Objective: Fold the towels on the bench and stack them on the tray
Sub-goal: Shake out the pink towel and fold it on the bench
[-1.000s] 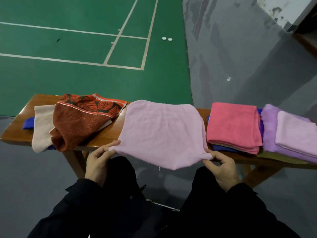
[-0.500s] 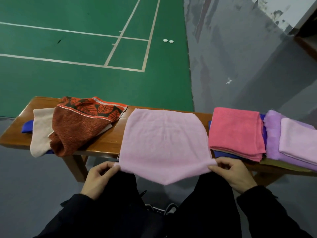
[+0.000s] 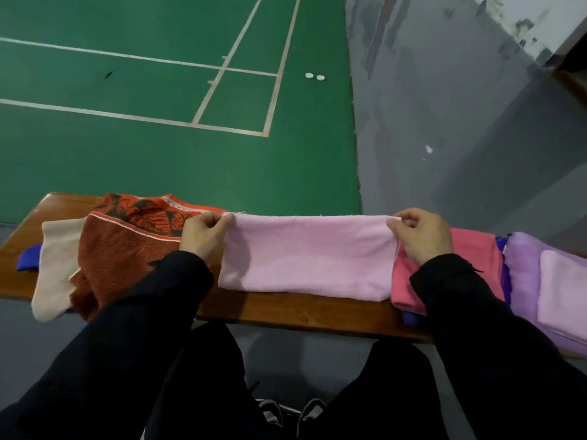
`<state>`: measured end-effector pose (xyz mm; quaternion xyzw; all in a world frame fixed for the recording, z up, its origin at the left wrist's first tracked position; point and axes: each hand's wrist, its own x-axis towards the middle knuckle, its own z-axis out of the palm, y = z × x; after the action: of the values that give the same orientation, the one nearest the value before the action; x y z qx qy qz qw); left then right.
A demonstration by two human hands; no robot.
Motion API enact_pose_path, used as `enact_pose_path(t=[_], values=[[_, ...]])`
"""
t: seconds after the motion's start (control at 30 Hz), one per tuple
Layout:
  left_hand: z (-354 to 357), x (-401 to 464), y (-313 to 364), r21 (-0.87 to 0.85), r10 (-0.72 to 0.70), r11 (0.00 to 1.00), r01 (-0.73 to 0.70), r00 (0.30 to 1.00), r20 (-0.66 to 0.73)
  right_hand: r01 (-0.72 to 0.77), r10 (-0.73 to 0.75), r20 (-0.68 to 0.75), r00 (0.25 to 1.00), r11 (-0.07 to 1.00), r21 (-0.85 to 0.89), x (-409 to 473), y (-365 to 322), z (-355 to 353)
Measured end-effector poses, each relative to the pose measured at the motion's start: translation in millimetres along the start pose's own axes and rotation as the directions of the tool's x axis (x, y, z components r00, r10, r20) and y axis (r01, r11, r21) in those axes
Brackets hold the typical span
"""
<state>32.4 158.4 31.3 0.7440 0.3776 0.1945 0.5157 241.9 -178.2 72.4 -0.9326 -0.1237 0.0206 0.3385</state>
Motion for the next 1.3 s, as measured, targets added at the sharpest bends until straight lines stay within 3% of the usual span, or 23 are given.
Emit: enact_pose_path(t=[0.2,0.3,0.37,0.43,0.47,0.5,0.57,0.6,0.67,0.77,0.87,0.97,1.07,1.2,1.3], values=[[16.8,39.2,-18.4,0.064,-0.075,0.995,0.076,0.997,-0.010,-0.041,0.065,0.074,0.995,0.957,-0.288,25.2,3.6,22.0],[24.7,50.5,-22.3,0.162,-0.081,0.984,0.077,0.997,0.019,0.024,0.021,0.089,0.996,0.877,-0.480,31.0,-1.6,31.3],[27.1,47.2,-22.5,0.251,-0.061,0.966,0.067,0.998,-0.033,0.077,-0.054,0.060,0.997,0.852,-0.517,26.1,-9.7,34.5],[23.8,28.1,-23.1,0.355,0.165,0.924,-0.140,0.985,-0.040,0.209,-0.209,0.054,0.977,0.853,-0.479,9.9,-22.1,35.6],[20.9,12.1,-25.6,0.390,0.325,0.860,-0.328,0.943,0.075,0.306,-0.283,0.120,0.952,0.831,-0.464,-2.8,-26.6,35.3],[16.8,-5.3,-31.5,0.400,0.446,0.761,-0.511,0.859,0.251,0.398,-0.320,0.240,0.917,0.785,-0.475,-17.0,-29.9,34.4],[5.4,-35.8,-49.2,0.409,0.484,0.552,-0.727,0.679,0.553,0.549,-0.273,0.500,0.822,0.613,-0.568,-41.9,-22.5,36.6],[-0.6,-42.8,-61.5,0.422,0.457,0.493,-0.761,0.639,0.619,0.588,-0.206,0.582,0.787,0.536,-0.605,-50.0,-13.0,37.7],[-11.4,-47.7,-78.6,0.471,0.435,0.469,-0.747,0.660,0.612,0.614,-0.096,0.647,0.756,0.445,-0.652,-63.7,0.0,38.7],[-16.5,-45.3,-88.1,0.523,0.488,0.481,-0.703,0.711,0.507,0.634,-0.244,0.593,0.767,0.433,-0.641,-64.5,12.3,40.3],[-17.6,-44.9,-82.3,0.513,0.526,0.527,-0.678,0.734,0.430,0.607,-0.208,0.587,0.782,0.469,-0.642,-66.6,0.3,32.7],[-28.9,-53.5,-53.6,0.490,0.510,0.659,-0.571,0.818,0.267,0.529,-0.313,0.434,0.845,0.614,-0.586,-69.4,-6.1,18.3],[-47.9,-67.8,-13.7,0.398,0.540,0.749,-0.530,0.836,0.099,0.485,-0.394,0.289,0.873,0.770,-0.415,-72.9,-20.3,-6.1],[-74.9,-80.8,34.3,0.232,0.568,0.792,-0.565,0.821,0.060,0.387,-0.363,0.154,0.919,0.904,-0.182,-78.5,-55.2,-47.2],[-85.1,-80.8,50.0,0.151,0.528,0.832,-0.533,0.846,0.076,0.246,-0.244,0.178,0.953,0.969,0.008,-71.2,-69.3,-68.4]])
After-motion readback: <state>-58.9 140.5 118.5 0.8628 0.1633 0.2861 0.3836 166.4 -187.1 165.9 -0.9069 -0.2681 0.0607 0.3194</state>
